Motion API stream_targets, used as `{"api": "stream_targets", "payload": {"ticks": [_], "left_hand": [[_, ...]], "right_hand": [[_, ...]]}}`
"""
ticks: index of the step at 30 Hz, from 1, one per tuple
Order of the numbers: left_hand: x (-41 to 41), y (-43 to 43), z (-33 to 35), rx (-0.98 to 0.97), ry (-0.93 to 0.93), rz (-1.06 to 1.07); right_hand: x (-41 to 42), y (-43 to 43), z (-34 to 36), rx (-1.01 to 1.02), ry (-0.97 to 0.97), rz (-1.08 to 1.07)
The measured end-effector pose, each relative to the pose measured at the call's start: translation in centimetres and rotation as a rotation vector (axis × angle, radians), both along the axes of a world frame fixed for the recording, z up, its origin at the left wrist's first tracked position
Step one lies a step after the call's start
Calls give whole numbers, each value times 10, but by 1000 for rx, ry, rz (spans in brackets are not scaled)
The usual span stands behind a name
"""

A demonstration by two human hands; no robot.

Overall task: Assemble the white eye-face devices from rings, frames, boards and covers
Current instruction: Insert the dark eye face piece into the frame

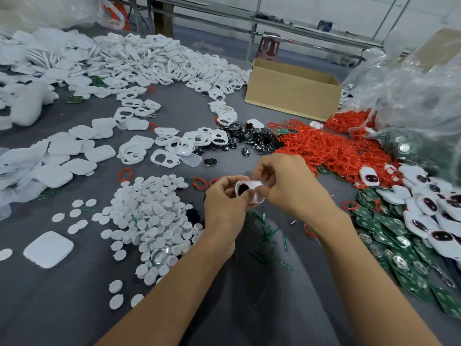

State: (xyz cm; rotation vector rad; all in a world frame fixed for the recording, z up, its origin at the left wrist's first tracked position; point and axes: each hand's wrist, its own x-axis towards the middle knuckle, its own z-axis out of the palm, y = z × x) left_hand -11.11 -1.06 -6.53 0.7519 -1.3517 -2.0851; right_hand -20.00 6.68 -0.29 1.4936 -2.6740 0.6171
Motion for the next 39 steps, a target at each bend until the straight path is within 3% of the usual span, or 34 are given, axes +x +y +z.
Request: {"api": "stream_targets", "payload": {"ticks": [3, 9, 16, 24, 29, 33, 35, 39], "left_hand": [[0, 0, 0, -5, -5, 16], [0, -1, 1, 7, 8, 40], [0, 2, 0, -10, 52, -56], [2, 1, 0, -267, 43, -143], [2, -1, 0, -305, 41, -147], [-1, -2, -2, -276, 16, -132], [-3, -2, -6, -301, -14, -132], [-4, 0, -7, -268, -95, -132]], "right_hand": [[-7, 3, -1, -44, -122, -44], [-12, 9, -9, -104, -600, -25], [-14, 12, -7, -251, -683, -29], [-23, 21, -9, -304, -813, -83], [-24, 23, -7, -277, -829, -125], [-12, 11, 14, -413, -597, -172], [15, -14, 26, -427, -478, -55], [104, -85, 30, -100, -333, 362]]}}
